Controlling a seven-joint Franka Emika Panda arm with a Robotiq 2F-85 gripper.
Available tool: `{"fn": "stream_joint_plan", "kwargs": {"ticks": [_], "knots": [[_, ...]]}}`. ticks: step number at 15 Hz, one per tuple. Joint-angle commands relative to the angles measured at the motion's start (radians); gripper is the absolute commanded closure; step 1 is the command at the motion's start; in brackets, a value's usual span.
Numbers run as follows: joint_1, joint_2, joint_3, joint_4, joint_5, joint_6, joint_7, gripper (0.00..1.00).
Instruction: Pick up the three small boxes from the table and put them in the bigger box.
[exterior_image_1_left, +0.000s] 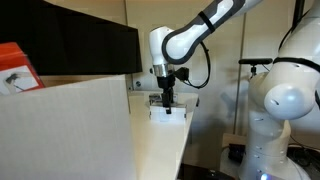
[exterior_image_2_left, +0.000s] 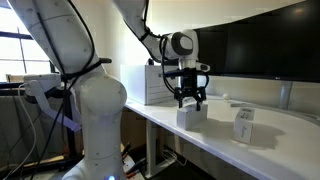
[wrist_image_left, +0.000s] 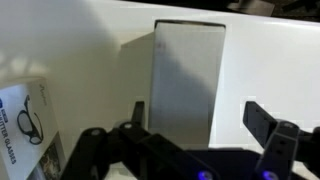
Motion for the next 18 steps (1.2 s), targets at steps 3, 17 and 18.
{"fn": "stream_joint_plan", "kwargs": {"ticks": [3, 17, 18], "knots": [[-0.044, 0.111, 0.004, 0.032, -0.025, 0.002, 0.0, 0.25], [-0.069, 0.104, 0.02, 0.036, -0.067, -0.053, 0.021, 0.69], [-0.067, 0.097, 0.022, 0.035, -0.066, -0.061, 0.018, 0.69]]}}
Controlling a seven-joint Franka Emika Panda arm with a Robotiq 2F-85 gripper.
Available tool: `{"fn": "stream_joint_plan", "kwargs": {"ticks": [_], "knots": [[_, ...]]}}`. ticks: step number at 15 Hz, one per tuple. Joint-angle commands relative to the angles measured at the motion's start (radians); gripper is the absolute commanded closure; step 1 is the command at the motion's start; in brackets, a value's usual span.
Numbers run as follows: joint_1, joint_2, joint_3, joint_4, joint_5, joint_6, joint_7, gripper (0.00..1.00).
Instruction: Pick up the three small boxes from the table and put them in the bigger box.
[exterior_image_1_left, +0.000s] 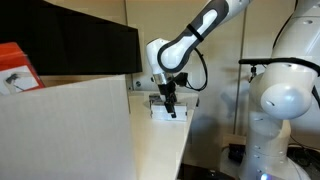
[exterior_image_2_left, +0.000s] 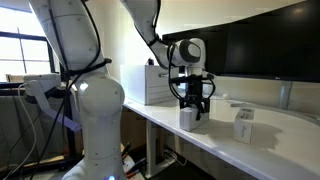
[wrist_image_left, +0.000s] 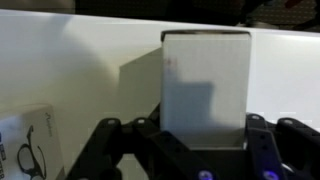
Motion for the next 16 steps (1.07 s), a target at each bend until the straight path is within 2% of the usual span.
{"fn": "stream_joint_plan", "kwargs": {"ticks": [1, 7, 12, 16], "knots": [[-0.002, -0.042, 0.022, -0.006, -0.026, -0.046, 0.012, 0.69], [0.023, -0.13, 0.059, -0.023, -0.046, -0.155, -0.005, 0.69], [0.081, -0.189, 0.095, 0.015, -0.042, -0.282, -0.027, 0.69], [0.137, -0.186, 0.118, 0.08, -0.04, -0.378, -0.06, 0.69]]}}
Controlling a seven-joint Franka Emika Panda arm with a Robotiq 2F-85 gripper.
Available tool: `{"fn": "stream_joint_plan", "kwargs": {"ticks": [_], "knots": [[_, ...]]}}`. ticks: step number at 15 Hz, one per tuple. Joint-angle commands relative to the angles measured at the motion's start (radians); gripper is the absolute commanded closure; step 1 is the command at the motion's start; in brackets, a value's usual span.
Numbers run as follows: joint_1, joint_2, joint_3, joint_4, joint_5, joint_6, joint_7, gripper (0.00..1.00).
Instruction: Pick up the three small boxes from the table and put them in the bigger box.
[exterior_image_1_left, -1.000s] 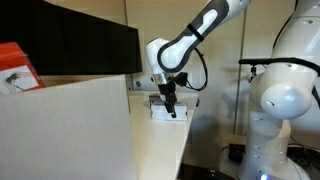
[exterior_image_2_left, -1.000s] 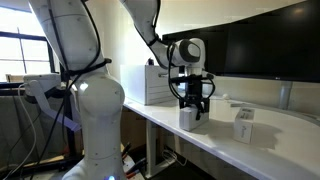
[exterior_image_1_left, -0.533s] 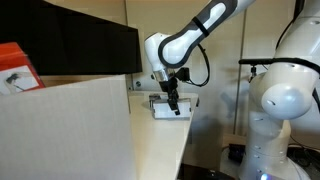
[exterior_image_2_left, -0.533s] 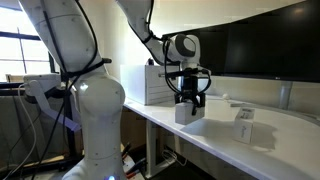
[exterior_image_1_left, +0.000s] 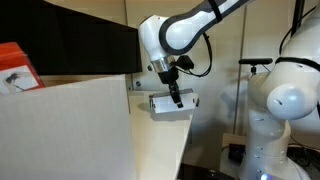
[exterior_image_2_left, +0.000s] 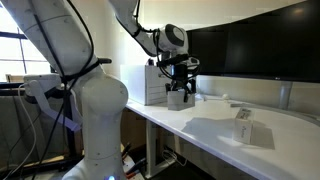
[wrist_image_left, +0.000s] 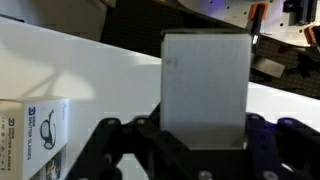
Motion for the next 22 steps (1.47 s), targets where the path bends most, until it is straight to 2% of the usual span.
{"fn": "stream_joint_plan", "kwargs": {"ticks": [1, 11, 16, 22], "knots": [[0.049, 0.014, 0.017, 0.07, -0.002, -0.101, -0.088, 0.69], [0.163, 0.099, 0.029, 0.329, -0.016, -0.363, -0.375, 0.69], [0.181, 0.137, 0.052, 0.474, -0.02, -0.426, -0.41, 0.69], [0.197, 0.189, 0.099, 0.604, -0.031, -0.42, -0.404, 0.69]]}}
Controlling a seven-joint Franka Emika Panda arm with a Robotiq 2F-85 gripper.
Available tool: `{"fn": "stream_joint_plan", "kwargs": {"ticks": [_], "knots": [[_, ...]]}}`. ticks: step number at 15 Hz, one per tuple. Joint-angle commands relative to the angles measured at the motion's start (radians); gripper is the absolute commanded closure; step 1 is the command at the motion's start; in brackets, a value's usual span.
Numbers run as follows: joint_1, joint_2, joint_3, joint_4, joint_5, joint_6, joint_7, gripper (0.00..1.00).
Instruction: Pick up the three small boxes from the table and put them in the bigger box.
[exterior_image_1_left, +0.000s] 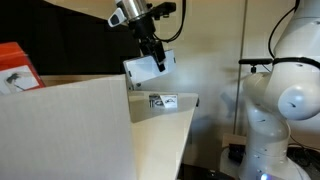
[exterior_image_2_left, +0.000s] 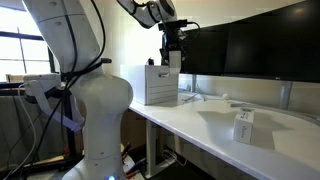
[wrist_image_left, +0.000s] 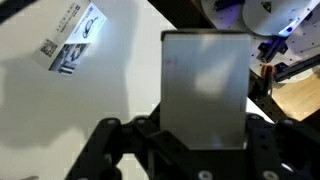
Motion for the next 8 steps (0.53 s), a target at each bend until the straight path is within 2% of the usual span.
{"fn": "stream_joint_plan", "kwargs": {"ticks": [1, 8], "knots": [[0.016, 0.068, 0.028, 0.108, -0.03, -0.018, -0.028, 0.69], [0.027, 0.183, 0.077, 0.302, -0.012, -0.029, -0.025, 0.69]]}}
